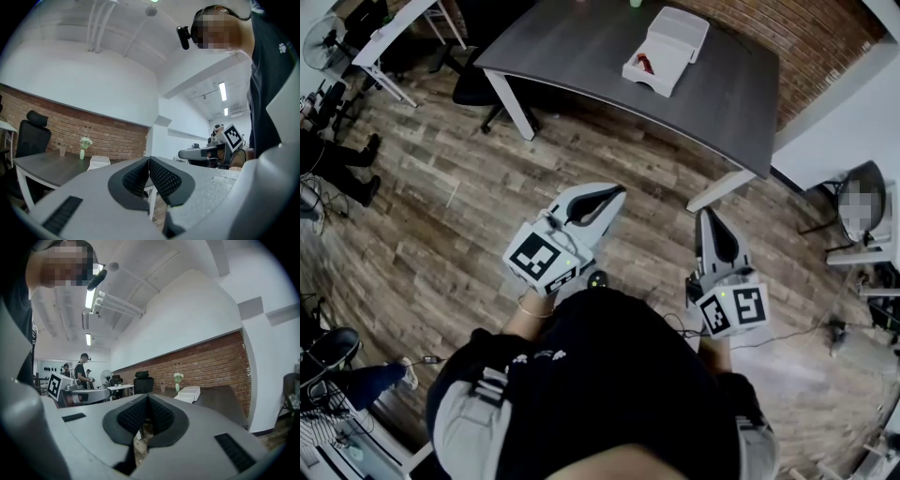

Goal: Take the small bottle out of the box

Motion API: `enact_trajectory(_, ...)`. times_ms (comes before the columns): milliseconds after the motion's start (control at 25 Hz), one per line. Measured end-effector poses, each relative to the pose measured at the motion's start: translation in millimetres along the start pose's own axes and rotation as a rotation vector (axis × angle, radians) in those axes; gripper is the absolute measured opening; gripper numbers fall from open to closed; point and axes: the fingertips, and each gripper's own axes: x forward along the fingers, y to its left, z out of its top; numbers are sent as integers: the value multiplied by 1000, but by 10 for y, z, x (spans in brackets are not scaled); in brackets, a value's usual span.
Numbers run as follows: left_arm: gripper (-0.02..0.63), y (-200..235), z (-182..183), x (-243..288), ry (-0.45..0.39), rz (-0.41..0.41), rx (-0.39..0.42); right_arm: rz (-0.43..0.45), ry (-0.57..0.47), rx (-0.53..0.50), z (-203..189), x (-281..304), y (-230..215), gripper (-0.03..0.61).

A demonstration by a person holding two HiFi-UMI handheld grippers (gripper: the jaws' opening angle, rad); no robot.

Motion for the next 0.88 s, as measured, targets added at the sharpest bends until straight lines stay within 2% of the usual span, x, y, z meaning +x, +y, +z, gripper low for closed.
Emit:
enact_trajectory(280,3,380,-11,-59,-14,-8,7,-14,6,-5,-43,355,99,2)
enact_trajectory(640,3,552,-67,-34,-4,-8,-12,-18,30,2,-107,584,85,2)
enact_trajectory(880,3,774,-152,39,39,59,-38,18,36,25,-160,903,-71,2)
